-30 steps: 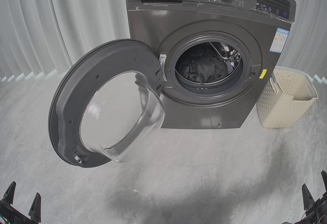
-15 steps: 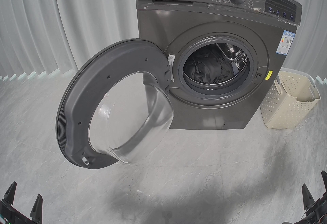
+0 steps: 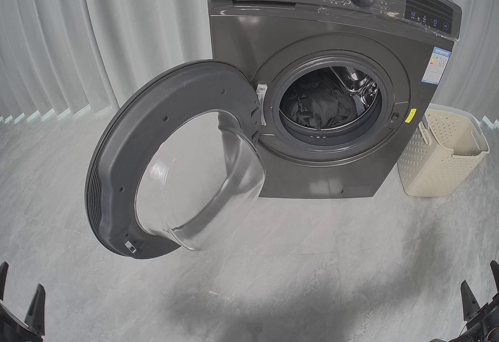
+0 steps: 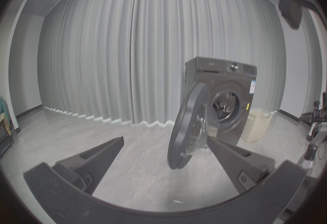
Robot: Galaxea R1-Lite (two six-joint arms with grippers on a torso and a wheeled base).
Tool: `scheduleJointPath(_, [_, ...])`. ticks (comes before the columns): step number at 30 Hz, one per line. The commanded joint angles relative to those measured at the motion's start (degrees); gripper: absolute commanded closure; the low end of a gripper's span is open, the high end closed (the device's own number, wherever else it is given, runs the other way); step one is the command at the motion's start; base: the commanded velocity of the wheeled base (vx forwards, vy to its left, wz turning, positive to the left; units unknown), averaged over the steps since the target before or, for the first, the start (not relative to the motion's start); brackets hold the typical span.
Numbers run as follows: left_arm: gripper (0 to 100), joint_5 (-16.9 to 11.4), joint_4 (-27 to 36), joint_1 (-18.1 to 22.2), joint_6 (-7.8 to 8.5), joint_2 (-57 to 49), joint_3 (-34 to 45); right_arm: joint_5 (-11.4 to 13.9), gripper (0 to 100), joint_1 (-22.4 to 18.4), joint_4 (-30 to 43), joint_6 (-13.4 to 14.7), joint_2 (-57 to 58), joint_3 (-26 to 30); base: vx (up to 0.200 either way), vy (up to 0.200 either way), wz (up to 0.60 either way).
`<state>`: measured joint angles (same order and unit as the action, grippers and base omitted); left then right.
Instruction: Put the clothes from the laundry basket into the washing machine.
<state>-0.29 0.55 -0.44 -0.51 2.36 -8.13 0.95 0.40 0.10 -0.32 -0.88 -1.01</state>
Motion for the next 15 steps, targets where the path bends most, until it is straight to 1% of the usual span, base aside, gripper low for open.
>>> scheduleJointPath(1, [0, -1.9, 2.4, -4.7, -0.72, 13.8, -8.5, 0.0, 0, 0.0, 0.0, 0.0, 0.9, 1.0, 0.000, 0.000, 0.00])
scheduleJointPath(2, [0, -2.0, -0.2, -6.2, -0.81, 18.9, -8.2, 0.0, 0, 0.0, 0.0, 0.0, 0.9, 1.0, 0.000, 0.000, 0.00])
scheduleJointPath(5, [0, -2.7, -3.6, -7.8, -0.89, 25.7, -8.7, 0.0, 0, -0.1, 0.0, 0.0, 0.9, 1.0, 0.000, 0.000, 0.00])
scheduleJointPath(6, [0, -2.7, -3.6, -7.8, -0.89, 25.7, -8.7, 0.0, 0, -0.1, 0.0, 0.0, 0.9, 1.0, 0.000, 0.000, 0.00])
scheduleJointPath(9, [0, -4.2, -8.8, -8.1, -0.72, 35.5, -10.5, 0.0, 0, 0.0, 0.0, 0.0, 0.9, 1.0, 0.000, 0.000, 0.00])
scheduleJointPath(11, [0, -4.7, -11.6, -8.1, -0.72, 39.6, -11.4, 0.0, 0, 0.0, 0.0, 0.0, 0.9, 1.0, 0.000, 0.000, 0.00])
scheduleJointPath(12, [0, -4.7, -11.8, -8.1, -0.72, 39.9, -11.5, 0.0, 0, 0.0, 0.0, 0.0, 0.9, 1.0, 0.000, 0.000, 0.00])
scheduleJointPath(13, [0, -5.0, -13.7, -8.1, -0.72, 42.7, -12.3, 0.0, 0, 0.0, 0.0, 0.0, 0.9, 1.0, 0.000, 0.000, 0.00])
scheduleJointPath(15, [0, -6.1, -15.9, -8.1, -0.72, 46.2, -13.1, 0.0, 0, 0.0, 0.0, 0.0, 0.9, 1.0, 0.000, 0.000, 0.00])
